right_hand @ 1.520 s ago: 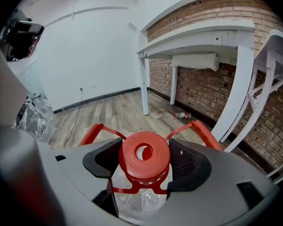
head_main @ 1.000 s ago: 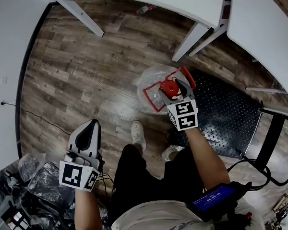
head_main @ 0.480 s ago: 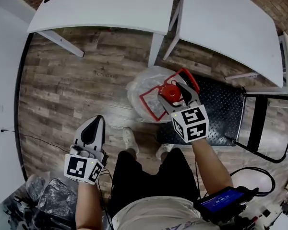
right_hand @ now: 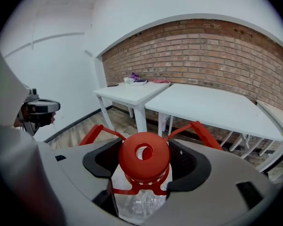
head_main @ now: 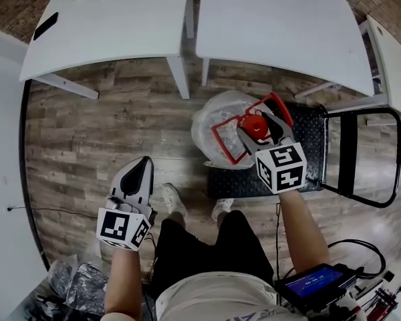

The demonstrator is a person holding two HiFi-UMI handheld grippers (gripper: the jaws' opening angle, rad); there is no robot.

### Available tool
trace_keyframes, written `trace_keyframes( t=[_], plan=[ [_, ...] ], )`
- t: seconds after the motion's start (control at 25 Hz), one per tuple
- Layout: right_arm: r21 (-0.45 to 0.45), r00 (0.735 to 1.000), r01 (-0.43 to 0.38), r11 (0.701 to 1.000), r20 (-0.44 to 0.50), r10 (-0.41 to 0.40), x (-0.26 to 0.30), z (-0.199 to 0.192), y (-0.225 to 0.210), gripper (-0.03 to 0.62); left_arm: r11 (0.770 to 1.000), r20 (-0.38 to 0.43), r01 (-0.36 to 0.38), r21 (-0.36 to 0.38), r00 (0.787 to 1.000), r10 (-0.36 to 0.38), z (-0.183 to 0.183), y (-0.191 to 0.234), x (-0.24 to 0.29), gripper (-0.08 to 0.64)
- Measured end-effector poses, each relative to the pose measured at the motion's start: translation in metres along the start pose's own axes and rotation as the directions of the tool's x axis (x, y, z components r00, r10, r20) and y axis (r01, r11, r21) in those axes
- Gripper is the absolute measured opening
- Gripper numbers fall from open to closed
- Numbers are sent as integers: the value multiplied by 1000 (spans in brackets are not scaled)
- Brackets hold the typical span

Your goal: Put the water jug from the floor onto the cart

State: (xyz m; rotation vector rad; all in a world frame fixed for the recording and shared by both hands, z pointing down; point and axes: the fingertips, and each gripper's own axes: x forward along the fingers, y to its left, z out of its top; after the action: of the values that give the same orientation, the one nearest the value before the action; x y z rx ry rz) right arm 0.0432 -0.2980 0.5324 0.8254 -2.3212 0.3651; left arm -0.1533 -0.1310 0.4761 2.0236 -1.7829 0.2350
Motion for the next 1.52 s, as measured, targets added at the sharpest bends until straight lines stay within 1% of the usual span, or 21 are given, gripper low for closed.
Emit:
trace_keyframes(
  t=[0.2,0.4,0.52,0.68,0.76,0.84,1.0,1.2,1.52],
  plan=[
    [22,997,73,997,-10,-73,-12,-22,-59,313,997,-14,64,35,998,-64,6,-42,40,2],
    [37,991,127,991,-33,-126,-11,-58,-119,313,992,-35,114,60,993,-112,12,-85,74,2],
    [50,986,154,987,-66,-150,-1,-82,-148,313,989,-50,130,70,991,-127,12,-104,85,2],
    [69,979,182,981,-108,-174,20,-113,-176,313,989,-71,130,70,990,-126,7,-120,94,2],
    [79,977,186,979,-118,-176,28,-126,-185,313,989,-85,132,71,988,-126,3,-126,95,2],
    [96,979,183,978,-105,-173,34,-132,-193,313,988,-100,131,76,987,-124,1,-129,95,2],
    [127,982,181,975,-76,-173,40,-124,-207,313,988,-122,133,82,985,-123,-5,-131,93,2],
    [114,983,171,979,-81,-162,38,-127,-202,313,989,-145,129,69,982,-118,-14,-133,90,2],
    [125,983,176,977,-67,-168,32,-135,-202,313,986,-139,146,76,981,-135,-11,-142,91,2]
  ],
)
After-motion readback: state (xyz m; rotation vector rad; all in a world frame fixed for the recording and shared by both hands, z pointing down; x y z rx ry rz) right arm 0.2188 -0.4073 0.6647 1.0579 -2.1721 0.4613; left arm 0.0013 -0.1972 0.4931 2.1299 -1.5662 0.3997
